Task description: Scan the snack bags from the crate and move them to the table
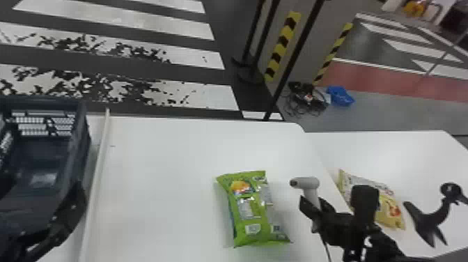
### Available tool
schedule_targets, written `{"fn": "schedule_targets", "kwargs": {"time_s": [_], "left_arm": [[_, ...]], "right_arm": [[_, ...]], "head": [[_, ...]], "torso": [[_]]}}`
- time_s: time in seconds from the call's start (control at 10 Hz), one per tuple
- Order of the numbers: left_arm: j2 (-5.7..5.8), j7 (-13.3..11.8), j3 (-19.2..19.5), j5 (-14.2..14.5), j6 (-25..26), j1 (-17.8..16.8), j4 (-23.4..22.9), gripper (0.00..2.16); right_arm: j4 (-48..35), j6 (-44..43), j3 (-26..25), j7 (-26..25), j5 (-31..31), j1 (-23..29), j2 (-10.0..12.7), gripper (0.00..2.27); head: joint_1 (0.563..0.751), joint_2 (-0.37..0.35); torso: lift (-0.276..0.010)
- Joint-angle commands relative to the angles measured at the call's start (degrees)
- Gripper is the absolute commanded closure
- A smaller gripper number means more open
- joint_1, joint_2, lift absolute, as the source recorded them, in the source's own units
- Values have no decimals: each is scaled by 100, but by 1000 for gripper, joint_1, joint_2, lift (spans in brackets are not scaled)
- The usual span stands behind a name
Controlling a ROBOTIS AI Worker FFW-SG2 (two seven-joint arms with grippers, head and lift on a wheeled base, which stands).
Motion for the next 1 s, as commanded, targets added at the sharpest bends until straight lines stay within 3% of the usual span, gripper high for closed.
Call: {"fn": "schedule_targets", "kwargs": {"time_s": [0.0,0.4,0.6,0.9], "left_arm": [[36,2,-24,19,0,-33,25,36],[247,-7,-51,257,-17,-227,201,36],[247,-34,20,301,-35,-244,280,36],[239,-60,134,406,-88,-262,367,36]], "right_arm": [[-799,339,-231,-93,-157,498,260,2243],[-1554,322,-591,-128,-676,1491,813,2243],[-1783,532,-556,-110,-720,1632,1059,2243],[-2073,656,-372,-128,-720,1860,1253,2243]], "head": [[695,-350],[695,-350],[695,-350],[695,-334]], "torso": [[-95],[-95],[-95],[-95]]}}
